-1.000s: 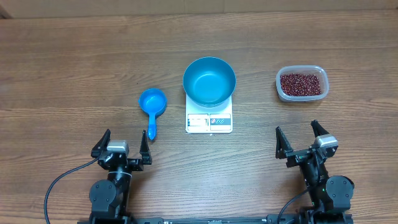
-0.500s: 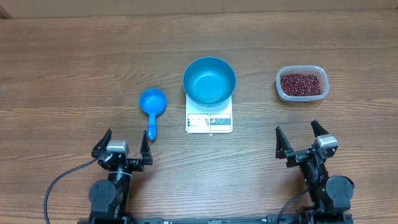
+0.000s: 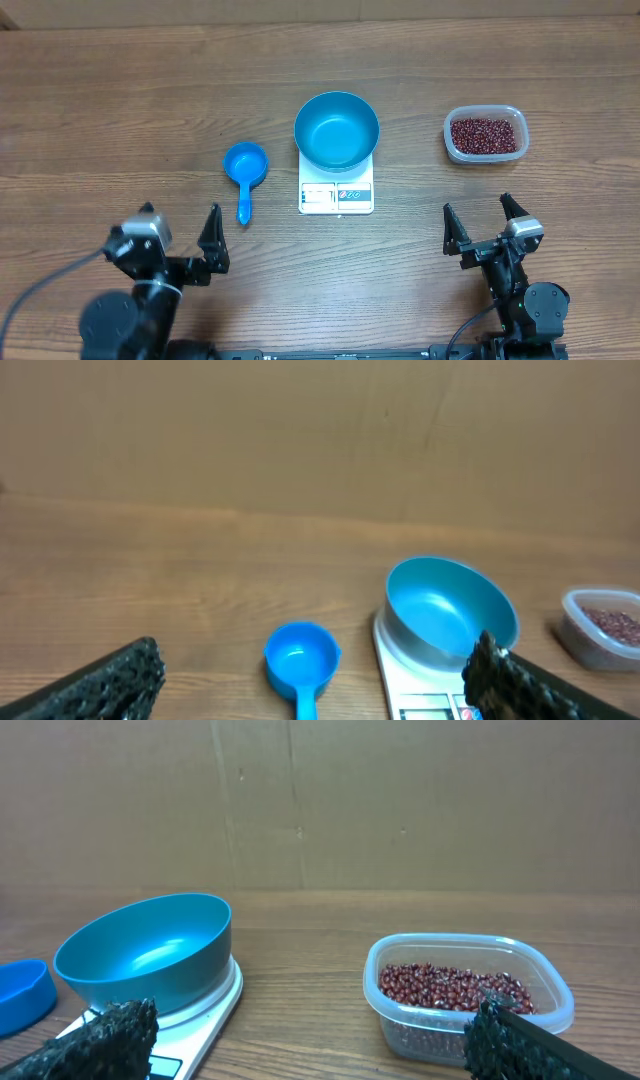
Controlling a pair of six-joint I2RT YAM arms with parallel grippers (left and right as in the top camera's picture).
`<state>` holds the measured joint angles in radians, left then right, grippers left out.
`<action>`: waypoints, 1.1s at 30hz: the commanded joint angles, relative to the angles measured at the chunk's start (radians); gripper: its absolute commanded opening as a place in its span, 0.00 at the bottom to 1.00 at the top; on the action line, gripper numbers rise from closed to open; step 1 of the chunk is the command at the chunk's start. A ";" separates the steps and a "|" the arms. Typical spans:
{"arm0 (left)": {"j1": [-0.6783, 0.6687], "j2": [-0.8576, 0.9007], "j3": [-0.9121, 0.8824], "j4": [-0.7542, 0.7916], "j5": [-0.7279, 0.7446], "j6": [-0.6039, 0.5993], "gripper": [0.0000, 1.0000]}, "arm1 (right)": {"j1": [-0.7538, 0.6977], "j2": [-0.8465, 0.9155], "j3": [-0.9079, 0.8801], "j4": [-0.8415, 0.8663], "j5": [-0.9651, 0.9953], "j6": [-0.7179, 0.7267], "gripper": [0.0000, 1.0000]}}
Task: Scoop item into bowl and weigh 150g on scale
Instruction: 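Move the left gripper forward over the blue scoop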
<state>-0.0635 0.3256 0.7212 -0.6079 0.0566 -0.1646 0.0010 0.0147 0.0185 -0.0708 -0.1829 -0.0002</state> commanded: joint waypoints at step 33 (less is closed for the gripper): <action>0.005 1.248 0.823 -0.724 0.179 -0.014 0.04 | 0.004 -0.012 -0.011 0.005 0.002 -0.001 1.00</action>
<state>-0.0635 1.5417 1.5192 -1.3201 0.2157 -0.1776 0.0010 0.0128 0.0185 -0.0711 -0.1829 -0.0006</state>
